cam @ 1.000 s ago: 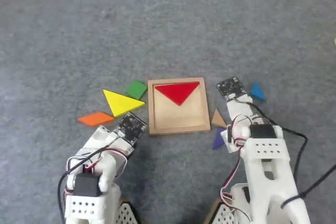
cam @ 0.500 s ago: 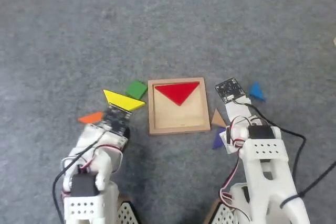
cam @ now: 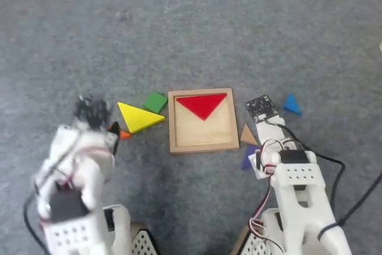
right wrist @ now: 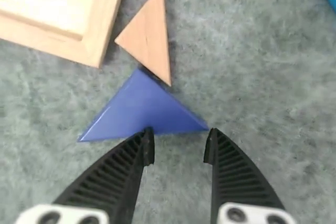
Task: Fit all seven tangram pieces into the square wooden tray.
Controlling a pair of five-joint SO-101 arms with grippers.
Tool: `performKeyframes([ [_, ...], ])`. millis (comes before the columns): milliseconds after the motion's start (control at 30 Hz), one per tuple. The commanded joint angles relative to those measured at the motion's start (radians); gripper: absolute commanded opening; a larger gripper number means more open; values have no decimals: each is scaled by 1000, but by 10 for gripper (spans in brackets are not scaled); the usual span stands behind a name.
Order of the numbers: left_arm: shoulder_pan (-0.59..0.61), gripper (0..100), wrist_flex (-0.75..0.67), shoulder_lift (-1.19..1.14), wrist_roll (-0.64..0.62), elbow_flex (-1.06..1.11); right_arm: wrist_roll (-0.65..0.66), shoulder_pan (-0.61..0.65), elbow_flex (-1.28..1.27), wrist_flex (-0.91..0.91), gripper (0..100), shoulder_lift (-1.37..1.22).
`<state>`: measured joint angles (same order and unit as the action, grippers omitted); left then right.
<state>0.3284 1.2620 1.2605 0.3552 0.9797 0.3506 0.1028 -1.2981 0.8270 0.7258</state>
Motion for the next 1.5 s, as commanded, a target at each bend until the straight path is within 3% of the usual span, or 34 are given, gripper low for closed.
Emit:
performKeyframes([
  [0, 11, 244, 115, -442, -3, -360, -11, 5, -2, -39, 170, 8],
  [133, 6, 356, 233, -839, 101, -690, -9, 5, -3, -44, 169, 8],
  [267, -44, 371, 336, -1180, 170, -918, -9, 5, -5, -44, 169, 7],
  [500, -75, 374, 342, -1527, -87, -1110, -9, 7, -5, -45, 169, 7],
  [667, -137, 373, 377, -1633, -222, -1113, -9, 7, -5, -45, 169, 7],
  [1100, -112, 372, 204, -1838, -169, -1115, -9, 7, -5, -45, 169, 7],
  [1467, -78, 373, 74, -1923, -212, -1205, -9, 7, -5, -45, 169, 7],
])
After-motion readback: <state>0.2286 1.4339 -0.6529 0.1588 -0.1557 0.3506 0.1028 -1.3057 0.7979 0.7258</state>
